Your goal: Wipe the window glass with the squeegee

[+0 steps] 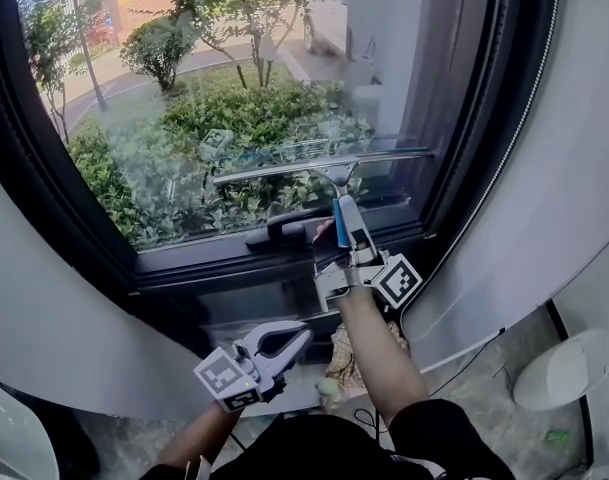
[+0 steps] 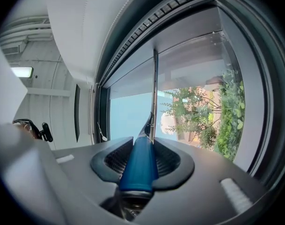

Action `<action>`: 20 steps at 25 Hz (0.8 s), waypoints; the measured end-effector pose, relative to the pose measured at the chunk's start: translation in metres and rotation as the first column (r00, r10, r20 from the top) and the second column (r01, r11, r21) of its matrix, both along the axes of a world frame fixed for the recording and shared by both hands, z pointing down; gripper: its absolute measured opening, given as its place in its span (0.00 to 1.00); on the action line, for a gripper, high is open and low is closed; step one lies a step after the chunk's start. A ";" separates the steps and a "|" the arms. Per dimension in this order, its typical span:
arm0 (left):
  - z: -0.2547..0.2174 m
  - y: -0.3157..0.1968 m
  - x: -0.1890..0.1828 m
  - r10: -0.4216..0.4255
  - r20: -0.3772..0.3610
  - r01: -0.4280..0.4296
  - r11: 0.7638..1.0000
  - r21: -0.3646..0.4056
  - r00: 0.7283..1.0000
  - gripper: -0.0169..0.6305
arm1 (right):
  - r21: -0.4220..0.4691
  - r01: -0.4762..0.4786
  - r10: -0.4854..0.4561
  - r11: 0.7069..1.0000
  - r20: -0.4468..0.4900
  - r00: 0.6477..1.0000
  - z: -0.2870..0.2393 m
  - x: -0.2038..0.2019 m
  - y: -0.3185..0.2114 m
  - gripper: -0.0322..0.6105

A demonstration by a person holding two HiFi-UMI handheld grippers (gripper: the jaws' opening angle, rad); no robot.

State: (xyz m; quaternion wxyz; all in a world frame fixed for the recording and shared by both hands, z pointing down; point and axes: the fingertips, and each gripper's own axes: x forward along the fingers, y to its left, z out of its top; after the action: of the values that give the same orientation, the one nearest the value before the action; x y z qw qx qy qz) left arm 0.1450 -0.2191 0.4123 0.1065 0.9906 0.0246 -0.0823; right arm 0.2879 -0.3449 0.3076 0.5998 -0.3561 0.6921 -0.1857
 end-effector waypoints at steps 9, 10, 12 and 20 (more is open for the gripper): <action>0.005 -0.004 -0.003 -0.023 0.007 0.023 1.000 -0.007 1.000 0.02 | -0.050 -0.001 0.000 0.999 -0.022 1.000 0.020 -0.001 0.003 0.26; 0.006 -0.004 -0.003 -0.024 0.007 0.024 1.000 -0.007 1.000 0.02 | -0.054 -0.001 0.000 0.999 -0.023 1.000 0.022 -0.001 0.003 0.26; 0.005 -0.003 -0.002 -0.021 0.001 0.021 1.000 -0.016 1.000 0.02 | -0.062 0.000 -0.002 0.998 -0.021 1.000 0.026 -0.001 0.002 0.26; 0.007 -0.004 -0.002 -0.035 0.008 0.035 0.999 -0.022 0.999 0.02 | -0.090 0.004 -0.006 0.996 -0.016 1.000 0.041 0.000 0.003 0.26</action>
State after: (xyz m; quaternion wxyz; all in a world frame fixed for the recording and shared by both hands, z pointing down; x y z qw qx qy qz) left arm 0.1428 -0.2232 0.4192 0.1161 0.9899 0.0057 -0.0807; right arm 0.2877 -0.3420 0.3487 0.5770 -0.3824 0.6889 -0.2151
